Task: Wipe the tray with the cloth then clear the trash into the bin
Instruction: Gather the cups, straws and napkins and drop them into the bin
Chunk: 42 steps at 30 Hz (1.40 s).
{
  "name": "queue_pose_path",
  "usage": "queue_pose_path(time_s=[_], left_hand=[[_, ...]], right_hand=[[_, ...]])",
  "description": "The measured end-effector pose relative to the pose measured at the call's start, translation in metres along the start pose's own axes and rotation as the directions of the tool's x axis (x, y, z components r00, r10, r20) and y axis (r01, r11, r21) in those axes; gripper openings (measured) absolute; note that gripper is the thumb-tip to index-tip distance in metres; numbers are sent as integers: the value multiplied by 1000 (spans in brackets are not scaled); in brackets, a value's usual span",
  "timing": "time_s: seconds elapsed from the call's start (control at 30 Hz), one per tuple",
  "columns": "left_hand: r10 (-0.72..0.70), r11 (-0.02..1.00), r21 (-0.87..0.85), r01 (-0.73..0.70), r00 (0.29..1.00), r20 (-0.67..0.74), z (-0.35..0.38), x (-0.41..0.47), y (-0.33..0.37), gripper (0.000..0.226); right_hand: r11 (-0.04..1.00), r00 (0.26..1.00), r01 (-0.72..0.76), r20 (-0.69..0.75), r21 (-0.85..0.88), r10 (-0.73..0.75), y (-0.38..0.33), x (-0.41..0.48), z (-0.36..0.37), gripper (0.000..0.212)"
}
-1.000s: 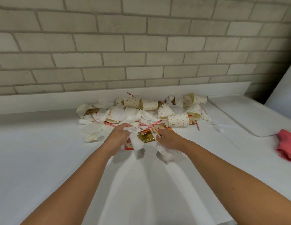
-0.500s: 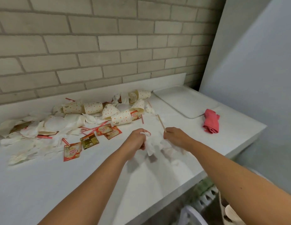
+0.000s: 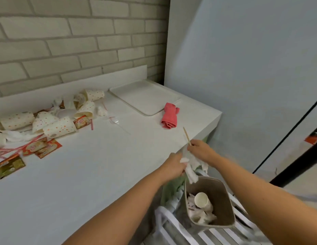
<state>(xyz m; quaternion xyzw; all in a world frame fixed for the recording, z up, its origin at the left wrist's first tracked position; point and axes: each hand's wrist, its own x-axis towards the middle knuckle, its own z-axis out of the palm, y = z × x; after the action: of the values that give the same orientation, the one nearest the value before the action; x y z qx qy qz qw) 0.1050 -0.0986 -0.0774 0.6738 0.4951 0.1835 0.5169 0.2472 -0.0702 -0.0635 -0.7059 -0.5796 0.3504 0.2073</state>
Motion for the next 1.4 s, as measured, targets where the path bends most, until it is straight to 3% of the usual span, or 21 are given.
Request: queue_pose_path(time_s=[0.07, 0.23, 0.3, 0.37, 0.53, 0.8, 0.9, 1.0, 1.2, 1.33, 1.4], left_hand=[[-22, 999, 32, 22, 1000, 3, 28, 9, -4, 45], [-161, 984, 78, 162, 987, -16, 82, 34, -32, 44], [-254, 966, 47, 255, 967, -16, 97, 42, -44, 38], [-307, 952, 9, 307, 952, 4, 109, 47, -53, 43], [-337, 939, -18, 344, 929, 153, 128, 48, -55, 81], [-362, 929, -63, 364, 931, 48, 115, 52, -49, 71], [-369, 927, -69, 370, 929, 14, 106, 53, -49, 70], [-366, 928, -77, 363, 930, -22, 98, 52, -49, 68], [-324, 946, -20, 324, 944, -63, 87, 46, -47, 64], [-228, 973, 9, 230, 968, -104, 76, 39, -38, 54], [-173, 985, -5, 174, 973, -154, 69, 35, -33, 45]], right_hand=[[997, 997, -73, -38, 24, 74, 38, 1, -4, 29], [971, 967, -233, -96, 46, 236, 114, -7, -4, 21], [953, 949, -295, -95, 69, 301, 137, -9, 0, 27], [937, 934, -341, -87, 82, 347, 156, -10, 3, 20], [917, 920, -372, -74, 142, 385, 183, -9, 7, 31], [893, 900, -389, -115, 225, 421, 185, -6, 27, 32], [877, 905, -395, -44, 274, 422, 183, -5, 39, 30], [848, 901, -433, 130, 307, 413, 177, -4, 47, 26], [884, 858, -465, 275, 56, 434, 164, -2, 47, 37], [902, 851, -426, 309, -66, 424, 144, 4, 36, 16], [899, 828, -416, 353, -137, 436, 126, 5, 31, 21]])
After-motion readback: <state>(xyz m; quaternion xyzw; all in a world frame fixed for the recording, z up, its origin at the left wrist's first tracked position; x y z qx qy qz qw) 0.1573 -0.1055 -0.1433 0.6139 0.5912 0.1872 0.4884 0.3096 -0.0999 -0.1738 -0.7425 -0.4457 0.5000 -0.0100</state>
